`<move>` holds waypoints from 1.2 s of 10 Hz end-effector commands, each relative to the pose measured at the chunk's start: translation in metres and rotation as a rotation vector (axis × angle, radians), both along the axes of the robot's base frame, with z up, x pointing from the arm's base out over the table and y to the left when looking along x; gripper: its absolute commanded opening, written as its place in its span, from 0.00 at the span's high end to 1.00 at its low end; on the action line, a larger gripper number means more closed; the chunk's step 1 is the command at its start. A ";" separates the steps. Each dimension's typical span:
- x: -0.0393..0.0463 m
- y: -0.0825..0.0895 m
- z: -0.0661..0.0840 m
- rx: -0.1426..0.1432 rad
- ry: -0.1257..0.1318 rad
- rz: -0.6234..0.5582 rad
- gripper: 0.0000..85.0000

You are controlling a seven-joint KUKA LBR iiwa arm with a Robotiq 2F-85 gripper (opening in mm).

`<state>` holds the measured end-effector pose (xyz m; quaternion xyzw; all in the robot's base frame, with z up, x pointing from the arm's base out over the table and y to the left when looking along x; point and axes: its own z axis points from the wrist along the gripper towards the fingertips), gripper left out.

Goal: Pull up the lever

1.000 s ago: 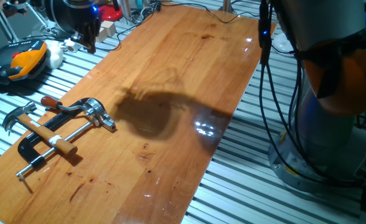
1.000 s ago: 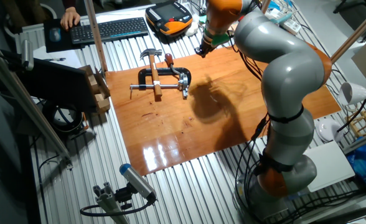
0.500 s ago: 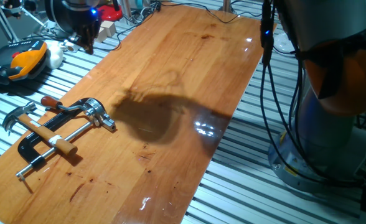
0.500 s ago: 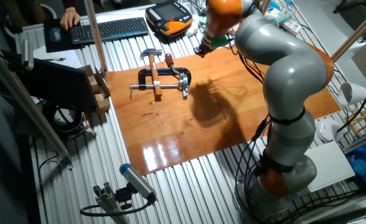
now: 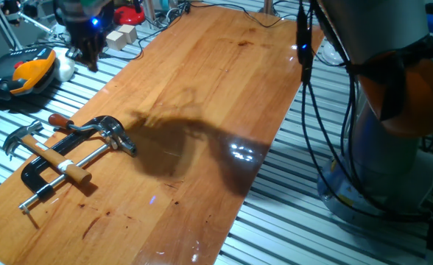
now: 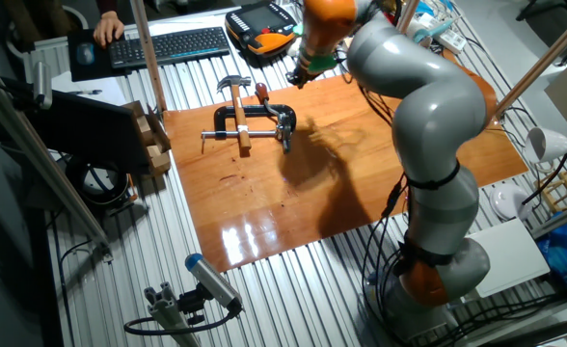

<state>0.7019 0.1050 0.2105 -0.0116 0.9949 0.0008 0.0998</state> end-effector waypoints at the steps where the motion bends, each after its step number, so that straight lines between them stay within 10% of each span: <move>1: 0.0022 0.003 -0.006 0.001 -0.003 0.001 1.00; 10: 0.0100 0.010 -0.018 -0.032 0.020 0.028 1.00; 12: 0.0100 0.010 -0.018 -0.016 0.064 0.067 1.00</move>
